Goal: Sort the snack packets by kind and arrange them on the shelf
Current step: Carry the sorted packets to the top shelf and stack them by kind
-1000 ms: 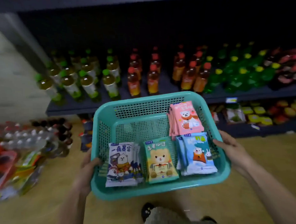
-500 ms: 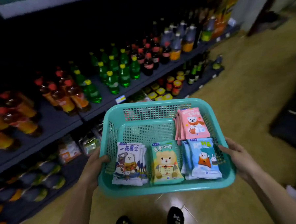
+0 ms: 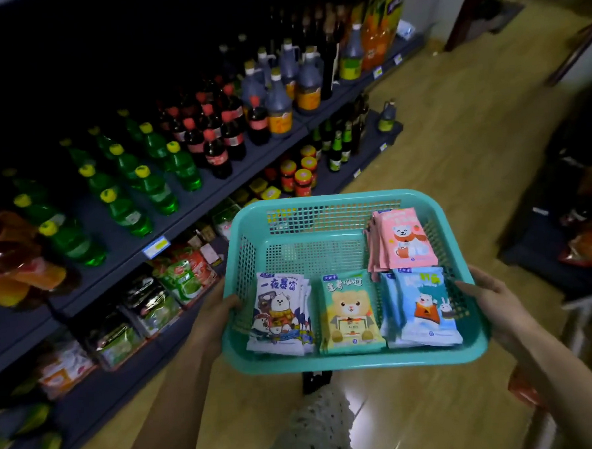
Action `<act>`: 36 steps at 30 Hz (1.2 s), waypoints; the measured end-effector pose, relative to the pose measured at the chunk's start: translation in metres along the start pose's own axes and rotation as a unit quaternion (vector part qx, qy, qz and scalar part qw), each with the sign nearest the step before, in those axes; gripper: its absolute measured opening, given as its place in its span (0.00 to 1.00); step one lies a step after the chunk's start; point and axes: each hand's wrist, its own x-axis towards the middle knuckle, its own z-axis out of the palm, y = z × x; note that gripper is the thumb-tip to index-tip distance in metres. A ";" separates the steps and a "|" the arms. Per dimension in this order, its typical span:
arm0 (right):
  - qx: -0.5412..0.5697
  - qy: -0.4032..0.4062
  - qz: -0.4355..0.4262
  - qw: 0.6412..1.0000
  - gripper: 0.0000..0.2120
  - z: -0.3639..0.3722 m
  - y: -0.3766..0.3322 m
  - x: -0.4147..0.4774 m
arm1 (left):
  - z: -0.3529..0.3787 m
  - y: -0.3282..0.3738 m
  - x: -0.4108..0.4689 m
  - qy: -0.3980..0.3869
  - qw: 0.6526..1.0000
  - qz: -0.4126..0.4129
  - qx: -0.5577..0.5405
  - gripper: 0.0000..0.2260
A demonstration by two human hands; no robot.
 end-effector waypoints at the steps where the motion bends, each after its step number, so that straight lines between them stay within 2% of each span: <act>1: 0.002 0.001 -0.001 1.000 0.12 0.001 -0.005 0.008 | 0.005 0.006 0.006 0.000 1.000 -0.001 0.000 0.23; 8: -0.031 -0.012 0.015 0.999 0.12 -0.009 -0.075 0.112 | 0.064 0.045 0.078 0.032 0.999 -0.017 -0.019 0.24; 14: -0.094 -0.062 0.028 0.993 0.13 -0.019 -0.126 0.203 | 0.119 0.051 0.120 0.086 0.995 -0.027 -0.049 0.23; 18: -0.161 -0.106 0.027 0.981 0.15 -0.014 -0.162 0.275 | 0.161 0.036 0.141 0.142 0.984 -0.052 -0.097 0.22; 23: -0.253 -0.164 -0.015 0.953 0.16 0.017 -0.189 0.350 | 0.205 0.008 0.164 0.257 0.947 -0.101 -0.162 0.19; 25: -0.271 -0.177 -0.025 0.946 0.17 0.032 -0.187 0.376 | 0.213 -0.003 0.176 0.293 0.934 -0.108 -0.170 0.18; 28: -0.307 -0.180 -0.048 0.933 0.16 0.051 -0.165 0.421 | 0.215 -0.020 0.205 0.303 0.932 -0.109 -0.170 0.20; 36: -0.319 -0.173 -0.036 0.931 0.13 0.096 -0.038 0.552 | 0.187 -0.138 0.331 0.306 0.935 -0.112 -0.142 0.20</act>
